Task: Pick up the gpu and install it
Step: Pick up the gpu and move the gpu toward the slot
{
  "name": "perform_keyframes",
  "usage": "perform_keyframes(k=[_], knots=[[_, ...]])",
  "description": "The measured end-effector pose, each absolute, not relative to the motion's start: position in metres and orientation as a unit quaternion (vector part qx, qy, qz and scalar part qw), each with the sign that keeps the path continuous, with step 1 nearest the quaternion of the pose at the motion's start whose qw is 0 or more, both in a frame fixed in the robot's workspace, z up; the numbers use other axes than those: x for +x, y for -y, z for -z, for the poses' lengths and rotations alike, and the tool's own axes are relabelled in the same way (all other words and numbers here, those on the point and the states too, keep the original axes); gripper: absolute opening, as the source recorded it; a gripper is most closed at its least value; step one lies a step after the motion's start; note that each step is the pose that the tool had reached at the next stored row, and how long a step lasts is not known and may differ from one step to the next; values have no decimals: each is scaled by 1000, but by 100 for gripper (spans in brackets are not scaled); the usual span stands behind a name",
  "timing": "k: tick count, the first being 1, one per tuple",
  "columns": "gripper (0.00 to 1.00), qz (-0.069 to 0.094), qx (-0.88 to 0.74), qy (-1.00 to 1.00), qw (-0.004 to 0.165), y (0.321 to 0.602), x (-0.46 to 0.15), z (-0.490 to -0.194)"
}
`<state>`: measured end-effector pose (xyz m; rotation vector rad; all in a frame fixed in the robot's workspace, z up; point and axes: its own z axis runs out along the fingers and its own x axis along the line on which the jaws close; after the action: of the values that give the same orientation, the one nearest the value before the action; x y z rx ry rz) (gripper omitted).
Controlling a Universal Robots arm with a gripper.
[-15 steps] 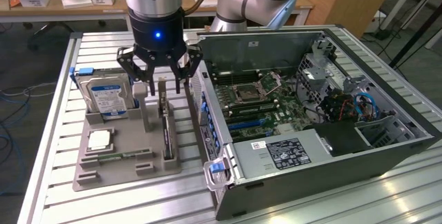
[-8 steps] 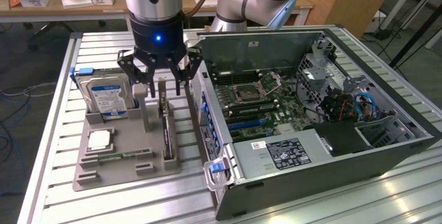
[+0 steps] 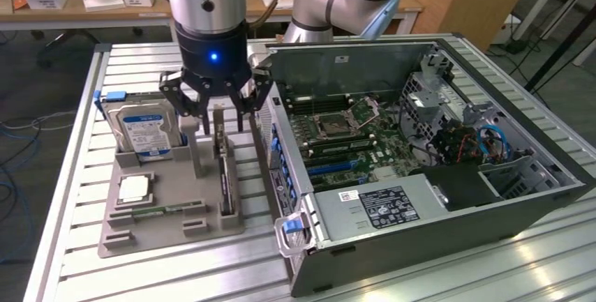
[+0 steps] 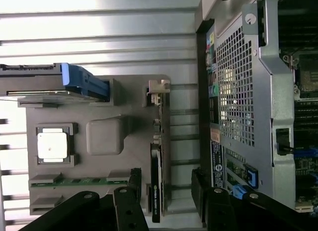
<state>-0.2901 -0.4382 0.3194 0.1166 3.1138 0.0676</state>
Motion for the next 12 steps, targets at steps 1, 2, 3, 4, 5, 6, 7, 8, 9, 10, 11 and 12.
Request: perform_keyframes(k=[1, 2, 3, 4, 5, 6, 7, 8, 9, 10, 11, 12], knots=[[53, -22, 37, -999, 12, 438, -290, -319], [53, -22, 37, -999, 12, 438, -290, -318], [53, -22, 37, -999, 12, 439, -290, -317], [53, -22, 37, -999, 12, 439, -290, -317], [53, -22, 37, -999, 12, 439, -290, -316], [53, -22, 37, -999, 12, 439, -290, -315], [53, -22, 37, -999, 12, 439, -290, -315], [53, -22, 37, -999, 12, 439, -290, -314], [53, -22, 37, -999, 12, 439, -290, -313], [53, -22, 37, -999, 12, 440, -290, -312], [53, -22, 37, -999, 12, 440, -290, -312], [53, -22, 37, -999, 12, 440, -290, -311]])
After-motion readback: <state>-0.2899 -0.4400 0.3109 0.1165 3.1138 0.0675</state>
